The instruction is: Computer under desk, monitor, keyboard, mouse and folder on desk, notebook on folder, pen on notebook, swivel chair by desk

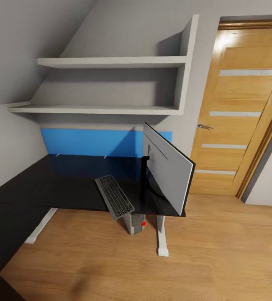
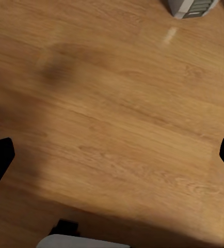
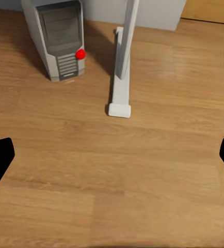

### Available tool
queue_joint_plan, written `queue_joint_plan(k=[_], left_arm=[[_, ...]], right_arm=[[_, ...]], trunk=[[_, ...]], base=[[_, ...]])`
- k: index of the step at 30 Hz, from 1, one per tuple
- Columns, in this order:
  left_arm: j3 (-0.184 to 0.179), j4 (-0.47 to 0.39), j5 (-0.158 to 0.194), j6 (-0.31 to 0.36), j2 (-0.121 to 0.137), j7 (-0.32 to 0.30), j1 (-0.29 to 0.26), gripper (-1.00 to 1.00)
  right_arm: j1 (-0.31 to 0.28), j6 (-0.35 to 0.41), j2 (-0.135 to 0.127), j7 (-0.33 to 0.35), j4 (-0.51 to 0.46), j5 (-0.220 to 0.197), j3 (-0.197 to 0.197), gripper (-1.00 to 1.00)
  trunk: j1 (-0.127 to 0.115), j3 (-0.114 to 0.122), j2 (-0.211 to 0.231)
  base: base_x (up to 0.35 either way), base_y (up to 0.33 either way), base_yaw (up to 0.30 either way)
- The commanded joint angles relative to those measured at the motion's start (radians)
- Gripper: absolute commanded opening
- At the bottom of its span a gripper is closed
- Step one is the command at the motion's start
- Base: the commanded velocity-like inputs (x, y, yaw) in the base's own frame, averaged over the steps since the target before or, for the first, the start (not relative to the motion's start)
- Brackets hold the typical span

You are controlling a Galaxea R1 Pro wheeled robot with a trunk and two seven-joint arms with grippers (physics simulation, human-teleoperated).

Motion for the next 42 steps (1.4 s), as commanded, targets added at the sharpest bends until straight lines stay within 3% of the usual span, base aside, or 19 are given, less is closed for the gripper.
queue_joint_plan(k=[1, 14, 42], left_arm=[[-0.002, 0.0, 0.004, -0.003, 0.0, 0.001, 0.0, 1.0], [-0.003, 0.0, 0.004, -0.003, 0.0, 0.001, 0.0, 1.0], [-0.004, 0.0, 0.003, -0.004, 0.0, 0.0, 0.0, 1.0]], right_arm=[[-0.001, -0.003, 0.0, -0.007, 0.001, -0.005, 0.008, 1.0], [-0.001, -0.004, 0.0, -0.007, 0.001, -0.005, 0.01, 1.0], [-0.001, -0.004, 0.0, -0.007, 0.007, -0.005, 0.011, 1.0]], trunk=[[0.0, -0.001, -0.001], [0.0, -0.001, -0.001], [0.0, -0.001, -0.001]], base=[[0.0, 0.249, -0.269], [0.0, 0.229, -0.161], [0.0, 0.014, -0.005]])
